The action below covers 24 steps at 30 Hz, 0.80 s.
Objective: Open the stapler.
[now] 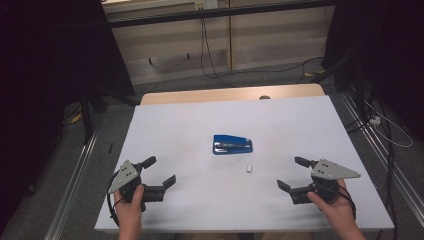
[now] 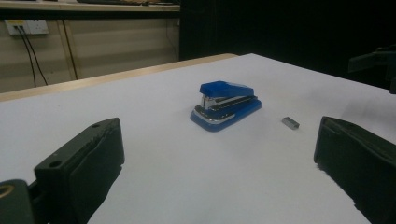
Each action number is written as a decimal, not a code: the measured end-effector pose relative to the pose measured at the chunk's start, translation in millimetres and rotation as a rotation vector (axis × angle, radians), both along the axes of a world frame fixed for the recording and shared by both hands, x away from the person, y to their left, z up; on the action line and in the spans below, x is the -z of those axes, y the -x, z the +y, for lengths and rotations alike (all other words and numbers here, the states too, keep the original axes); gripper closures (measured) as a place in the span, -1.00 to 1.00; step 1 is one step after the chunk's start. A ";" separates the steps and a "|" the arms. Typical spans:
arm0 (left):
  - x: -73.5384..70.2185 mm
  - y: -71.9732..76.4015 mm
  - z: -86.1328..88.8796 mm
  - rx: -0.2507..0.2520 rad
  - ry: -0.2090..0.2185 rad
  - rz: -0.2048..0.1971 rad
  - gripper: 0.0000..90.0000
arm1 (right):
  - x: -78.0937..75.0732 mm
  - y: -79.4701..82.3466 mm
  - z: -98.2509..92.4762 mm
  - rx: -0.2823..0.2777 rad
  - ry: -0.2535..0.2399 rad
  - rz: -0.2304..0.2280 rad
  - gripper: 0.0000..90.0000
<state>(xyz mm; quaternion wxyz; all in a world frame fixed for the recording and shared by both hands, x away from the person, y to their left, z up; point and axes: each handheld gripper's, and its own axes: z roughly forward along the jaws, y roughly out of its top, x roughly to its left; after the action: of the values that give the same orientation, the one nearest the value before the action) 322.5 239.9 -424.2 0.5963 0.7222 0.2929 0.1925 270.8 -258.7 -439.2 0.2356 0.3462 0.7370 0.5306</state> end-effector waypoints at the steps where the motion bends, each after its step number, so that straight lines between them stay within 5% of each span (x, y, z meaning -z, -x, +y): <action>1: 0.2 -1.1 -1.6 0.004 0.001 0.002 -0.96 | 0.2 0.1 -0.3 0.000 -0.004 0.002 -0.92; 15: -0.3 -23.0 -25.4 0.043 0.023 0.004 -0.96 | 3.0 -13.1 4.1 0.021 0.018 -0.004 -0.89; 24: 5.8 -34.8 -40.1 0.074 -0.016 0.027 -0.96 | 2.3 -29.2 12.0 0.034 0.030 -0.009 -0.85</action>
<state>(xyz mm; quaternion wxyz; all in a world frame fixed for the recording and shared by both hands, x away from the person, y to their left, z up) 357.3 199.8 -430.0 0.5930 0.7399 0.2727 0.1630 300.0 -246.7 -441.5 0.2527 0.3527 0.7378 0.5171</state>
